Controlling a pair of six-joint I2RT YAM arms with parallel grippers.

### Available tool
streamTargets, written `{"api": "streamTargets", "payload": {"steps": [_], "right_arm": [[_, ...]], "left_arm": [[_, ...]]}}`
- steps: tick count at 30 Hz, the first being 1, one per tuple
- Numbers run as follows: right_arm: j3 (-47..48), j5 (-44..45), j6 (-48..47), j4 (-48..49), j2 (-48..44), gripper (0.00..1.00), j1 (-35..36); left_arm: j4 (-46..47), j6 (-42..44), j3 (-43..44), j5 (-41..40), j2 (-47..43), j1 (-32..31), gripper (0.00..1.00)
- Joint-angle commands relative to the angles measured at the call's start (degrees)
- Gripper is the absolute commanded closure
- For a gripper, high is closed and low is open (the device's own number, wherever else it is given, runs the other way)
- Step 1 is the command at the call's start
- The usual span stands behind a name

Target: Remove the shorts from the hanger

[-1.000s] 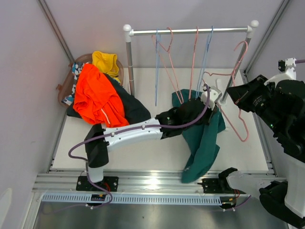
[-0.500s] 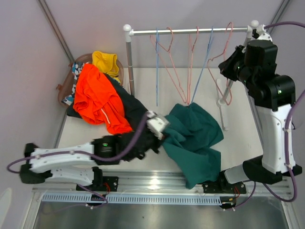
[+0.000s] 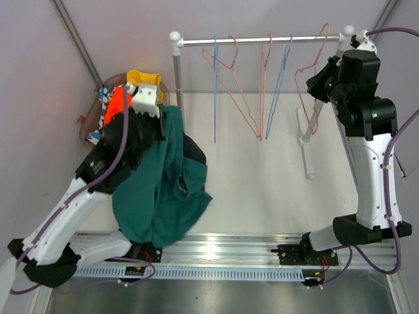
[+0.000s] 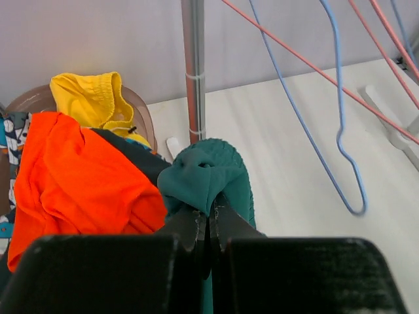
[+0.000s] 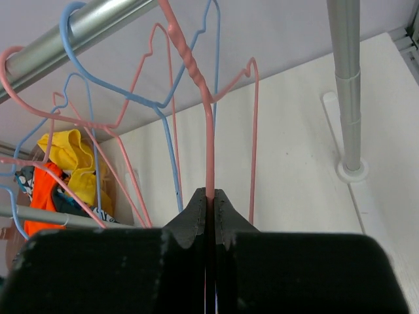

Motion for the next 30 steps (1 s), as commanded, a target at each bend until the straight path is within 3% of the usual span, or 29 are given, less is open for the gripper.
{"api": "streamTargets", "payload": {"steps": [1, 3, 4, 6, 7, 9, 11, 16, 21, 24, 25, 29, 30], "right_arm": [[-1.98, -2.39, -0.88, 4.41, -0.47, 1.00, -1.13], [-2.85, -3.18, -1.15, 4.85, 0.23, 1.00, -1.66], [-3.12, -3.62, -1.32, 5.11, 0.41, 1.00, -1.84], [-4.08, -4.33, -1.32, 5.72, 0.76, 1.00, -2.19], [-4.44, -4.50, -1.32, 5.99, 0.93, 1.00, -2.10], [-5.75, -5.29, -1.24, 6.78, 0.93, 1.00, -2.19], [-7.07, -6.26, -0.97, 7.74, 0.50, 1.00, -2.19], [-11.37, -6.96, -1.32, 8.54, -0.64, 1.00, -2.19], [-14.37, -7.14, -1.50, 9.95, -1.79, 1.00, -2.19], [-16.30, -7.05, -1.41, 10.82, -2.49, 1.00, -2.28], [-16.83, -7.14, -1.32, 11.09, -2.67, 1.00, -2.19], [-19.29, -7.93, -0.45, 12.06, -3.55, 1.00, -2.19], [-19.64, -7.93, -0.36, 12.14, -3.90, 1.00, -2.19]], "left_arm": [[2.78, 4.27, 13.14, 7.41, 4.51, 6.76, 1.00], [1.64, 4.46, 18.45, 8.64, 9.43, 11.68, 1.00], [0.94, 4.63, 26.57, 9.35, 11.19, 13.35, 1.00], [-0.73, 4.98, 33.39, 9.44, 17.93, 17.14, 1.00], [-2.04, 5.94, 45.43, 9.27, 20.67, 18.19, 1.00], [-6.87, 7.79, 58.91, 6.20, 29.86, 19.95, 1.00], [-5.85, 10.60, 65.91, 1.39, 33.69, 22.40, 1.00], [5.50, 21.56, 65.94, -10.50, 40.27, 27.50, 1.00], [0.88, 15.56, 62.95, -14.72, 46.09, 32.43, 0.96], [-5.63, 9.32, 61.74, -10.53, 49.17, 33.84, 0.83], [-6.09, 8.59, 61.11, -9.47, 49.70, 33.93, 0.73], [-7.50, 6.32, 59.61, -8.23, 53.73, 34.54, 0.55], [-8.89, 5.26, 59.61, -7.44, 54.88, 35.07, 0.45]]}}
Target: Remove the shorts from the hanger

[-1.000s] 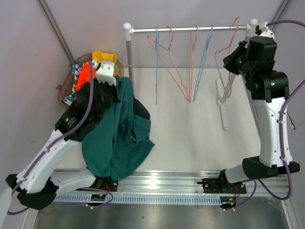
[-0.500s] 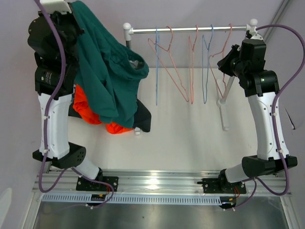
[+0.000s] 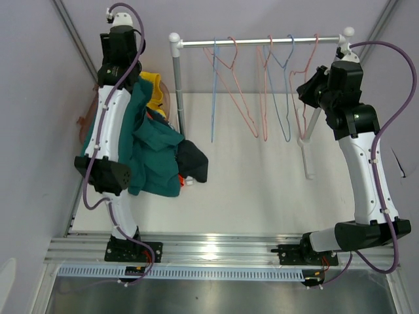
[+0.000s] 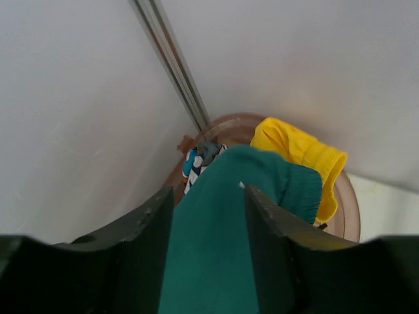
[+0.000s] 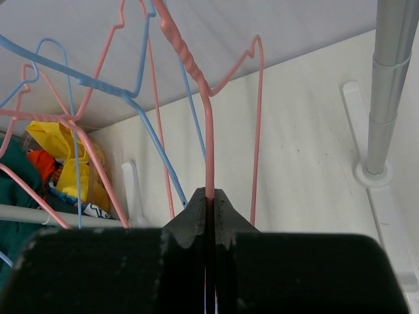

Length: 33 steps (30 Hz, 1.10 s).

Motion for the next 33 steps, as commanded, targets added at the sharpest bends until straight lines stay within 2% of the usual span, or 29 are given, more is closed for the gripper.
{"api": "streamTargets", "payload": {"steps": [1, 2, 3, 7, 9, 13, 14, 15, 16, 17, 20, 27, 33], "right_arm": [[-1.96, -1.62, 0.17, -1.91, -1.17, 1.00, -0.05], [-2.14, -1.53, 0.08, -2.00, -1.25, 1.00, -0.05], [-2.05, -1.44, -0.09, -2.00, -1.26, 1.00, -0.05], [-1.79, -0.91, -0.54, -2.17, -0.82, 1.00, -0.05], [-1.79, -0.91, -0.53, -2.00, -0.55, 1.00, -0.14], [-1.96, -0.04, -0.36, -2.35, -0.20, 1.00, -0.14], [-1.96, 0.66, -0.27, -2.70, -0.11, 0.90, -0.14], [-1.88, 0.93, -0.18, -2.79, -0.20, 0.68, -0.14], [-2.22, 1.46, -0.18, -3.05, -0.29, 0.16, -0.14], [-2.40, 2.42, -0.18, -3.14, -0.55, 0.01, -0.14], [-2.58, 4.87, -0.88, -4.37, -1.95, 0.01, -0.31], [-3.11, 10.43, -3.43, -9.28, -9.84, 0.01, -0.31], [-8.02, -11.35, -8.97, -3.94, -24.08, 0.01, -0.14]], "left_arm": [[-2.54, -5.46, 0.97, 3.14, 1.07, 2.28, 0.40], [-3.60, -8.95, 1.32, 4.63, 3.08, 3.25, 0.34], [-6.48, -10.72, 1.93, 6.48, 4.23, 5.09, 0.24], [-10.98, -16.01, 1.06, 14.12, 7.23, 7.22, 0.01], [-11.87, -17.24, 0.01, 15.89, 6.19, 7.13, 0.01], [-9.24, -18.65, -10.68, 18.09, -1.45, 5.56, 0.01], [-6.80, -18.13, -14.89, 18.18, -3.56, 3.90, 0.01], [-5.64, -17.60, -18.94, 18.01, -7.58, 2.92, 0.01], [-4.85, -17.42, -20.63, 17.83, -9.36, 1.96, 0.01], [-4.23, -17.16, -23.43, 17.66, -11.03, 0.12, 0.01], [-4.57, -17.07, -27.85, 16.96, -17.01, -3.40, 0.01], [-7.47, -15.58, -39.44, 10.89, -33.79, -17.11, 0.01], [-8.36, -16.37, -46.48, 18.26, -53.38, -18.71, 0.01]]}}
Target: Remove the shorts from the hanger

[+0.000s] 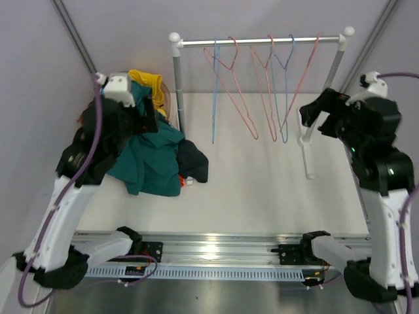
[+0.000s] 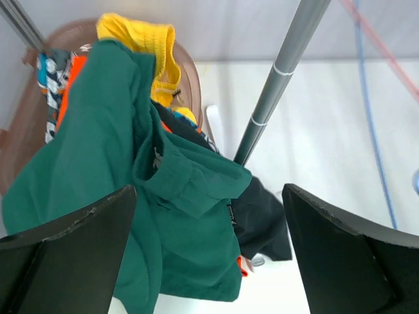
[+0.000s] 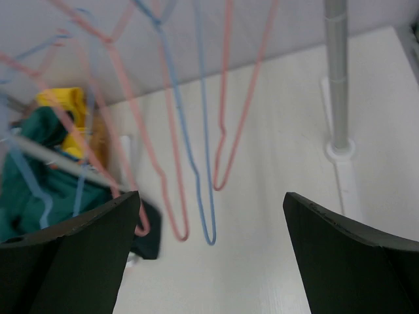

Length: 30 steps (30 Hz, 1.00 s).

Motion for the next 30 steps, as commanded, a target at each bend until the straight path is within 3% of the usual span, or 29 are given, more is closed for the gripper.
{"api": "streamTargets", "payload": {"steps": [1, 5, 9, 30], "right_arm": [[-1.10, -12.98, -4.06, 4.44, -12.11, 0.01, 0.08], [-5.66, -15.36, -4.84, 11.27, -23.82, 0.01, 0.08], [-8.40, -14.67, -4.67, 14.38, -30.17, 0.01, 0.08], [-10.60, -15.36, -5.19, 14.03, -30.96, 0.01, -0.09]], "left_arm": [[0.52, 1.31, -5.78, 6.15, -10.63, 0.00, 0.01], [6.74, 4.22, -12.90, 13.62, -23.71, 0.00, 0.01], [10.19, 3.87, -14.43, 19.62, -28.65, 0.00, 0.01], [11.42, 5.19, -14.07, 16.03, -30.52, 0.00, 0.01]]}}
